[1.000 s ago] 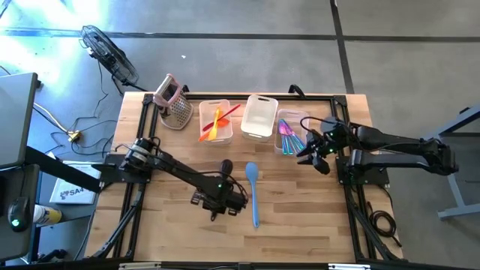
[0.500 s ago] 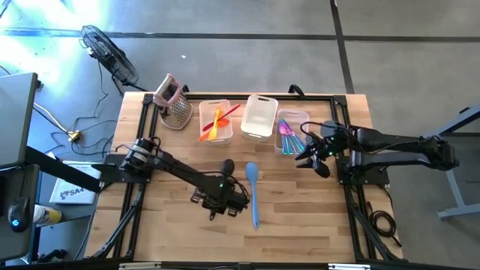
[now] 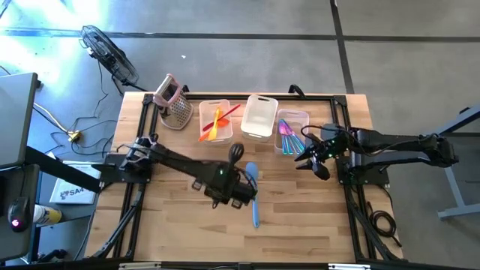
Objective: Pick & Place Kitchen Items
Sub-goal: Put the black serving spoon into the right white bin
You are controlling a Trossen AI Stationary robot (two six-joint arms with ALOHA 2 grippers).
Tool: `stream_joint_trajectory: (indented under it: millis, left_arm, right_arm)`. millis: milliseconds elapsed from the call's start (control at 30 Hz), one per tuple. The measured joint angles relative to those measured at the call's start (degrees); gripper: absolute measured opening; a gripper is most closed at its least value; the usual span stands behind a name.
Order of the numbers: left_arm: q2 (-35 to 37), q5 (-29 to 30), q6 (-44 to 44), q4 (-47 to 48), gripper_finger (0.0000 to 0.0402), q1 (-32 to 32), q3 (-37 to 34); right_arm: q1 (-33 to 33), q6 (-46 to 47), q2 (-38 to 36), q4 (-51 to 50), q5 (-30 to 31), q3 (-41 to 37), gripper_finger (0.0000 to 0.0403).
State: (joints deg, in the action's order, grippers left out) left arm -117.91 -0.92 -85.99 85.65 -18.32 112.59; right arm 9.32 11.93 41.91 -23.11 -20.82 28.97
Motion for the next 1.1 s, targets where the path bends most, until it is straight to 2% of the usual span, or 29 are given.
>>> stream_joint_trajectory:
  millis: [100,267,400,567,867,933,1100]
  left_arm:
    - [0.11,3.00,4.48,4.85,0.0085,3.17,5.83]
    - [0.11,3.47,16.17,4.25,0.0085,11.68,11.57]
    - [0.14,2.80,23.00,4.47,0.0085,19.23,12.39]
    - [0.07,-1.49,27.73,3.99,0.0085,26.90,12.35]
    - [-1.20,-9.92,31.79,-6.96,0.0085,30.78,12.42]
    - [-2.79,-13.18,32.18,-6.89,0.0085,31.10,12.40]
    - [-6.52,-15.90,34.24,-6.25,0.0085,32.92,12.33]
  right_arm:
    - [-1.01,1.24,-0.02,1.52,-0.20,0.00,0.0165]
    - [-3.88,4.33,-0.88,3.94,-1.25,0.00,0.0165]
    - [-6.69,7.68,-3.01,4.86,-1.86,-0.02,0.0165]
    - [-10.28,10.70,-6.25,4.53,0.49,-0.02,0.0165]
    - [-15.44,12.48,-9.33,3.98,7.42,-0.02,0.0165]
    - [-15.97,12.49,-9.41,3.93,8.81,-0.02,0.0165]
    - [-16.09,12.47,-9.41,3.95,10.34,-0.02,0.0165]
